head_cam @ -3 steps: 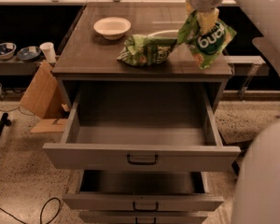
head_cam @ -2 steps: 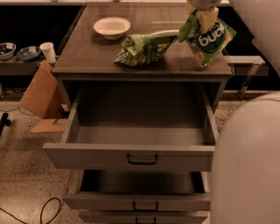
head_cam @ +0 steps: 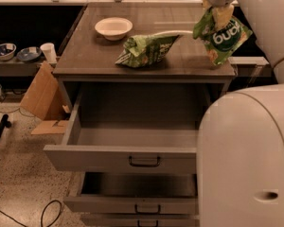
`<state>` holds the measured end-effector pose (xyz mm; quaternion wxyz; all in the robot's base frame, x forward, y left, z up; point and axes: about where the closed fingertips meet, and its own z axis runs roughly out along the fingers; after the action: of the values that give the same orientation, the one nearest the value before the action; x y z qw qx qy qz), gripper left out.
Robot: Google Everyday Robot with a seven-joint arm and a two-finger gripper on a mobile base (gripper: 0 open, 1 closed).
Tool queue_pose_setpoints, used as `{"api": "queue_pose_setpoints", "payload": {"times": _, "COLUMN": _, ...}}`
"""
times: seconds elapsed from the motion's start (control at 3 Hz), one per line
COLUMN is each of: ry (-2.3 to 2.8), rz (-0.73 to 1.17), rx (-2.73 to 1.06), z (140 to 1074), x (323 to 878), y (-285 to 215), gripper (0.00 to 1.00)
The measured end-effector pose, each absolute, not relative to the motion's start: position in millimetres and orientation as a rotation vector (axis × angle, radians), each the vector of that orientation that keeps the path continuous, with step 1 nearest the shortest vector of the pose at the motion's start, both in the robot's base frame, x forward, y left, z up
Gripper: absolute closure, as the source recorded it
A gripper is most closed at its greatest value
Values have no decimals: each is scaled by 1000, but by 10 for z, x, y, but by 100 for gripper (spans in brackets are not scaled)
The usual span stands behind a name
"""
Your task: Pick green rice chip bag from top drawer and place on counter
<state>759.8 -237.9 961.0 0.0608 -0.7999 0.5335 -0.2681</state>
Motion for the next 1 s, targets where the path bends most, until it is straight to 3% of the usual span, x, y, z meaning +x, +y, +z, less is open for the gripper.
{"api": "queue_pose_setpoints", "payload": {"times": 1.0, "ry": 1669, "rz": -784, "rx": -2391, "z": 9573, "x": 7653, "y": -2693, "gripper": 100}}
